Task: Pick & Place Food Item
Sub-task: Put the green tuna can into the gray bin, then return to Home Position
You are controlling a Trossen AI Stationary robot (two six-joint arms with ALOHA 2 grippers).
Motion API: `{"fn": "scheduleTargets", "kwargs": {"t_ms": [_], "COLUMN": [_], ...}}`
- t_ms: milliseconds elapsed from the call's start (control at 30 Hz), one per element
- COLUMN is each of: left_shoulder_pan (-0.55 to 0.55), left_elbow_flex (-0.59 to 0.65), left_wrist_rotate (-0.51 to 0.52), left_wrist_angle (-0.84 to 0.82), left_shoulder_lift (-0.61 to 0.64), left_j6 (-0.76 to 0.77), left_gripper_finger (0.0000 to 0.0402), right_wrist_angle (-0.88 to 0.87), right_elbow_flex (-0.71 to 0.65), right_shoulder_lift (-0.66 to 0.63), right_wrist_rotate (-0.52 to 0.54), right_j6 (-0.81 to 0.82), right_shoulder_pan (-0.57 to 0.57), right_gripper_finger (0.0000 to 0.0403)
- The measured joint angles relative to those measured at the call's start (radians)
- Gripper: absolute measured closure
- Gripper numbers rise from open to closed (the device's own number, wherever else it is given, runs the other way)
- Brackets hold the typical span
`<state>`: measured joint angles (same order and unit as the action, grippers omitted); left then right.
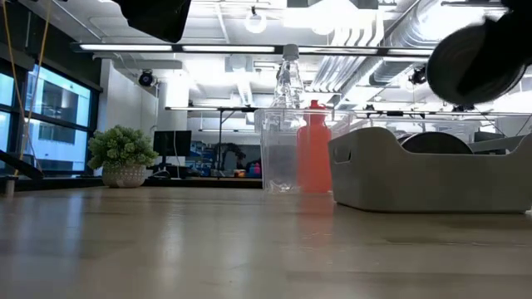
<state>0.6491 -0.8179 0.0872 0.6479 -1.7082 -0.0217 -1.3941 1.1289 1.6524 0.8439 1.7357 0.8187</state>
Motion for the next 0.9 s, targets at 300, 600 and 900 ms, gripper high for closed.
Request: {"fn": "scheduleTargets", "kwargs": {"t_ms": [300,600,900], "left_shoulder_pan": [-0.006,-0.006,-0.009], "left_elbow_flex": [0.000,0.000,0.000], "left_wrist_rotate": [0.000,0.000,0.001], "left_wrist_angle": [0.000,0.000,0.001], "left_shoulder_lift": [0.000,0.000,0.000], "left_j6": [0.008,0.023,0.022], "left_gripper_finger": [0.0002,0.0002,0.0002], "right_wrist_angle": [0.035,0.080,0.085], "right_elbow_flex": [-0.045,-0.061,-0.054], "right_shoulder_lift": [0.000,0.000,0.000], "right_wrist_rotate": [-0.206,-0.288,-0.293], "right_j6": [0.059,-0.008,-0.102], "right_shoulder_pan": [-0.190,-0.278,-0.280], "right_gripper_finger": [0.0295,0.0188,0.0025]}}
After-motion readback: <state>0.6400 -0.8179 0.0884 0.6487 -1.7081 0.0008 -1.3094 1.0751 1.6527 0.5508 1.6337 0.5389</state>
